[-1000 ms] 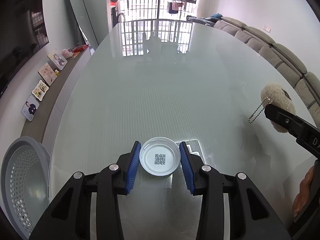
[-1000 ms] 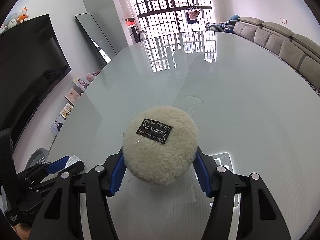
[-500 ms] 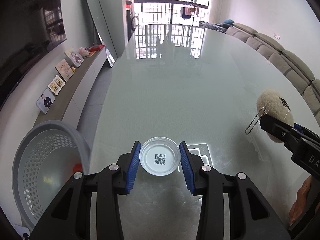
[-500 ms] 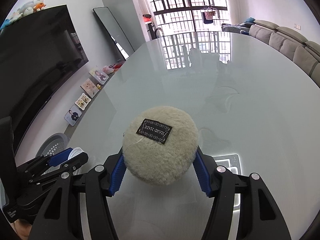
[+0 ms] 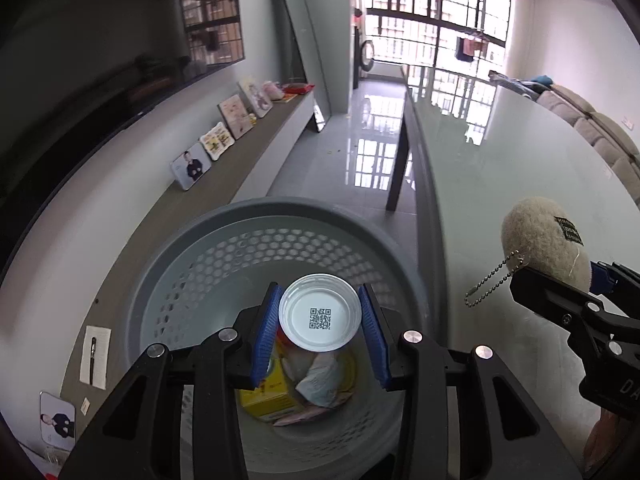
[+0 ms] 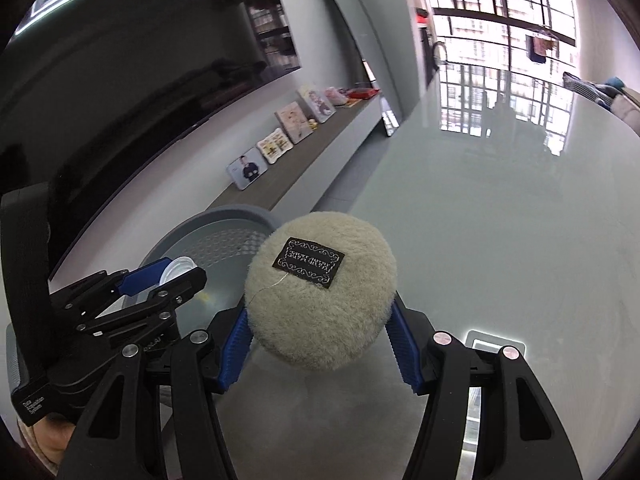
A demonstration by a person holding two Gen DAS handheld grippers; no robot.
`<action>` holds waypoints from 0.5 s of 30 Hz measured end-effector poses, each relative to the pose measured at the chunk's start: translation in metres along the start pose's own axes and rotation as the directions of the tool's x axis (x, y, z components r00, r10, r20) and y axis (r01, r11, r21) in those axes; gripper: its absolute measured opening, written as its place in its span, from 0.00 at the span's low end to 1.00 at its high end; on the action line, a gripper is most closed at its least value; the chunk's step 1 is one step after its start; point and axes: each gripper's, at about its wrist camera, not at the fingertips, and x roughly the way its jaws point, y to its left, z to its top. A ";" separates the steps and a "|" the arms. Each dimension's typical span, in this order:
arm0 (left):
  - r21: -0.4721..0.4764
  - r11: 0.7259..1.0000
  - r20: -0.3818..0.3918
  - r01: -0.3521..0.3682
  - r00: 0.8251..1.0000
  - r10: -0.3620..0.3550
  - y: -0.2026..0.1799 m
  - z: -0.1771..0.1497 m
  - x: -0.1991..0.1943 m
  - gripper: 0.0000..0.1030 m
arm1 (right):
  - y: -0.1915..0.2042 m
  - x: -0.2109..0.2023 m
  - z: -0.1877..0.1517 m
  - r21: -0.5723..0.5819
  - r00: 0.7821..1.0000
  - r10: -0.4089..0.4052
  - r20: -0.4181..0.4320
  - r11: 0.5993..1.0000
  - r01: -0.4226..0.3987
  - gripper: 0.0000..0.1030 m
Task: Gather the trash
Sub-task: 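Carry the lid and pad in both grippers over the gray basket, then open both grippers to drop the lid and pad into the basket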
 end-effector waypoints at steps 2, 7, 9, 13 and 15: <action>-0.032 0.999 -0.013 -0.033 0.999 0.032 0.021 -0.005 0.004 0.38 | 0.023 0.014 0.007 -0.046 0.999 0.031 -0.016 0.998 -0.032 0.57; -0.093 0.993 -0.029 -0.079 0.997 0.077 0.054 -0.014 0.006 0.38 | 0.056 0.037 0.015 -0.113 0.997 0.062 -0.055 0.991 -0.068 0.57; -0.106 0.990 -0.031 -0.094 0.995 0.091 0.058 -0.015 0.006 0.38 | 0.062 0.044 0.015 -0.137 0.996 0.056 -0.066 0.989 -0.065 0.57; -0.126 0.986 -0.034 -0.112 0.994 0.109 0.065 -0.016 0.008 0.43 | 0.063 0.048 0.012 -0.161 0.995 0.052 -0.081 0.985 -0.064 0.63; -0.133 0.984 -0.034 -0.117 0.993 0.114 0.067 -0.017 0.009 0.59 | 0.061 0.047 0.009 -0.159 0.995 0.050 -0.082 0.985 -0.063 0.70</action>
